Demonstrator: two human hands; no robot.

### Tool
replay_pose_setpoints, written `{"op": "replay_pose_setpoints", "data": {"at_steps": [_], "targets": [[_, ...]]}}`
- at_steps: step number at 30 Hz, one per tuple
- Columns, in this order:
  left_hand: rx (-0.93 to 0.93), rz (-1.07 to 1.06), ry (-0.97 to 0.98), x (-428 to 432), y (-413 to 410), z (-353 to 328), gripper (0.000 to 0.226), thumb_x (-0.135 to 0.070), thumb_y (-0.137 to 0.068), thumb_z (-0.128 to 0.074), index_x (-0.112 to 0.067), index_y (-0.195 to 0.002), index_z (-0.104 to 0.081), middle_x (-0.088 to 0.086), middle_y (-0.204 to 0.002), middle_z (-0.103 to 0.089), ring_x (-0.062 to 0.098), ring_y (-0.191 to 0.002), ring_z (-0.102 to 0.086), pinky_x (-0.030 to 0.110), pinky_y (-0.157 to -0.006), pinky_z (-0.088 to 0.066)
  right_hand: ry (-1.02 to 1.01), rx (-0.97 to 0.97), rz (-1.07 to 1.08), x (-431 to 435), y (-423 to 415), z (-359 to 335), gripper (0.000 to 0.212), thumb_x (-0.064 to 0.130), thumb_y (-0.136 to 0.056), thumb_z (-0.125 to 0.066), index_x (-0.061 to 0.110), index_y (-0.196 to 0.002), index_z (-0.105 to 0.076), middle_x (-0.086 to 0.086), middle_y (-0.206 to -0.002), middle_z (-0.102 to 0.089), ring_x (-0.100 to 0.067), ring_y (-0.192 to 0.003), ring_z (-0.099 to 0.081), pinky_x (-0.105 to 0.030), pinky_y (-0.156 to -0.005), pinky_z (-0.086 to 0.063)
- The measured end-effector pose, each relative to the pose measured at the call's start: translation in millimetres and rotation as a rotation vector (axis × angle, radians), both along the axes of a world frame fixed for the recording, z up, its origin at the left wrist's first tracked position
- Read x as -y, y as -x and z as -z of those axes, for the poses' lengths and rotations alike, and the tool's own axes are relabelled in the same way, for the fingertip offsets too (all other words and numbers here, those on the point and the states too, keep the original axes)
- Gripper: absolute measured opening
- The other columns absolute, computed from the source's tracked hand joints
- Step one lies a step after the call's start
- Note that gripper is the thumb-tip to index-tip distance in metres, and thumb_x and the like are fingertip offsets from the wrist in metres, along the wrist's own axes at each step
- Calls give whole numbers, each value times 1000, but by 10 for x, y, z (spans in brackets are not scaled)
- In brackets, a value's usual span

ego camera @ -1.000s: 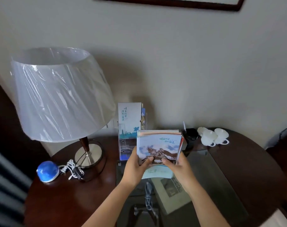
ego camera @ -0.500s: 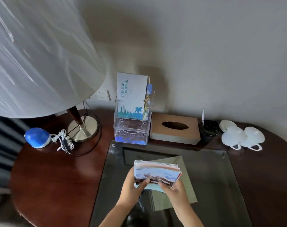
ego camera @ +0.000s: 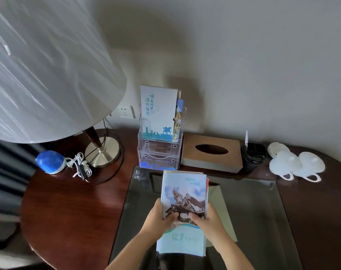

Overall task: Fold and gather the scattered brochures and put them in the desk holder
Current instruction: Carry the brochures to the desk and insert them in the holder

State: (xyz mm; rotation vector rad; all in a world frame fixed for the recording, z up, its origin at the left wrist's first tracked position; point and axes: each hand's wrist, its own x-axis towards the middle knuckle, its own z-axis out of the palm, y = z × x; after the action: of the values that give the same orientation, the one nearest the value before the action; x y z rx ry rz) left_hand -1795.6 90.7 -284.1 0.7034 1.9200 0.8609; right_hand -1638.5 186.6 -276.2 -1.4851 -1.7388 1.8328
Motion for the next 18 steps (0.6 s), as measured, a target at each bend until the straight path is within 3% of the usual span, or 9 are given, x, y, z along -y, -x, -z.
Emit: {"op": "replay_pose_setpoints", "data": {"at_steps": [2, 5, 8, 10, 14, 16, 18], "targets": [[-52, 16, 149, -60, 29, 0, 36, -32, -83, -67, -18, -108, -46, -10, -93, -61, 6, -83, -61, 17, -61, -48, 22, 56, 14, 1, 74, 55, 42, 7, -81, -69, 19, -117, -51, 1, -113, -64, -10, -100, -62, -22, -74, -51], [-112, 11, 297, -93, 65, 85, 47, -39, -82, -67, -13, -116, -46, -6, -97, -58, 7, -80, -56, 14, -54, -38, -9, 143, 23, 61, 217, 205, 40, 4, -80, -67, 14, -116, -51, -2, -113, -63, -19, -105, -62, -38, -92, -52], [-306, 84, 405, -86, 63, 222, 56, -46, -82, -65, -11, -121, -46, 5, -119, -54, 19, -103, -57, 26, -79, -48, -51, 265, 16, 120, 316, 375, 38, 9, -81, -68, 14, -113, -48, -2, -112, -57, -20, -106, -58, -39, -95, -49], [-482, 103, 468, -65, 0, 268, 63, -53, -81, -62, -12, -125, -43, 4, -128, -47, 21, -121, -47, 30, -92, -47, -87, 344, 22, 161, 347, 482, 36, 13, -83, -68, 12, -111, -46, -5, -115, -51, -22, -110, -53, -37, -98, -47], [-582, 46, 363, 5, -127, 329, 81, -45, -84, -64, -14, -145, -21, 2, -140, -31, 18, -130, -36, 26, -95, -47, -247, 553, 13, 279, 389, 541, 47, 32, -84, -68, 10, -118, -46, -7, -126, -48, -24, -124, -45, -37, -103, -42], [-572, 46, 299, 60, -148, 333, 71, -37, -85, -63, -21, -143, -26, -2, -136, -33, 16, -125, -36, 25, -91, -49, -346, 626, 63, 333, 361, 521, 62, 39, -79, -72, 11, -126, -44, -6, -128, -48, -23, -123, -46, -36, -100, -42], [-533, 14, 244, 128, -157, 336, 60, -29, -87, -61, -26, -140, -33, -5, -131, -36, 14, -119, -37, 22, -84, -48, -327, 554, 175, 380, 304, 515, 77, 37, -73, -79, 9, -134, -40, -9, -131, -49, -26, -125, -47, -38, -101, -42]]}}
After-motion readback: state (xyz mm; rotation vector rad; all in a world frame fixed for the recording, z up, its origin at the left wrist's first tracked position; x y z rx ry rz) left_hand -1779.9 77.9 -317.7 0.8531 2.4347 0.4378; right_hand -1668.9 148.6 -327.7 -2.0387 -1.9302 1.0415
